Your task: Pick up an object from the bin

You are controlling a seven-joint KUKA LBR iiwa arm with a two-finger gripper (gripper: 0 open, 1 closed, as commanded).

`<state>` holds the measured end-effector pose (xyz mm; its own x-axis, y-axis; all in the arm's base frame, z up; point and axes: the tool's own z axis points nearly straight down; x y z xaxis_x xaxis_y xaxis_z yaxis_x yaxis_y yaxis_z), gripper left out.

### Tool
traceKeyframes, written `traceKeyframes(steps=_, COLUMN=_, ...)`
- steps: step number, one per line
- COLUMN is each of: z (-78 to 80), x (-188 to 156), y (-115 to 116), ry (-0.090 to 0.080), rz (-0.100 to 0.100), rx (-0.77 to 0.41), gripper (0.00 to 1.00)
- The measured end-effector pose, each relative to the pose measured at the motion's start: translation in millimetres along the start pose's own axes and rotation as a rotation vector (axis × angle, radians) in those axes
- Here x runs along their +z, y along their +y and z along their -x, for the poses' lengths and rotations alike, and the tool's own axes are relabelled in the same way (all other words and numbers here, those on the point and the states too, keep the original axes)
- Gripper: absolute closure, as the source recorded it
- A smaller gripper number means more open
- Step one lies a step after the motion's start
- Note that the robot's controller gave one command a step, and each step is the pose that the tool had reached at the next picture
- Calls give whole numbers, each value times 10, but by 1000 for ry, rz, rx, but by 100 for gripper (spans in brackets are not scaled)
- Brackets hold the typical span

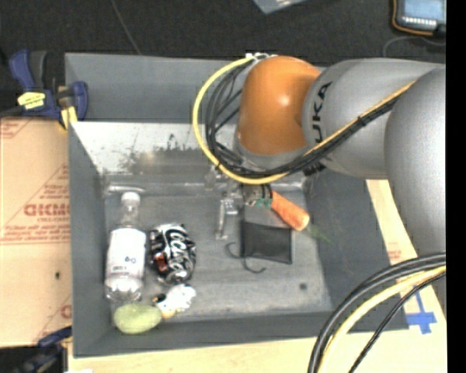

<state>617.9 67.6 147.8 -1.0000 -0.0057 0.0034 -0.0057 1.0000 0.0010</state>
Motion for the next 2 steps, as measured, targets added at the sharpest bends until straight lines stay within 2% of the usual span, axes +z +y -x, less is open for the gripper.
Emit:
traceKeyframes(steps=1, z=10, x=-47, y=-2, ry=-6, rz=0, rx=1, gripper=0)
traceKeyframes(steps=2, z=25, x=-156, y=-70, ry=-5, rz=-1, rx=-17, gripper=0)
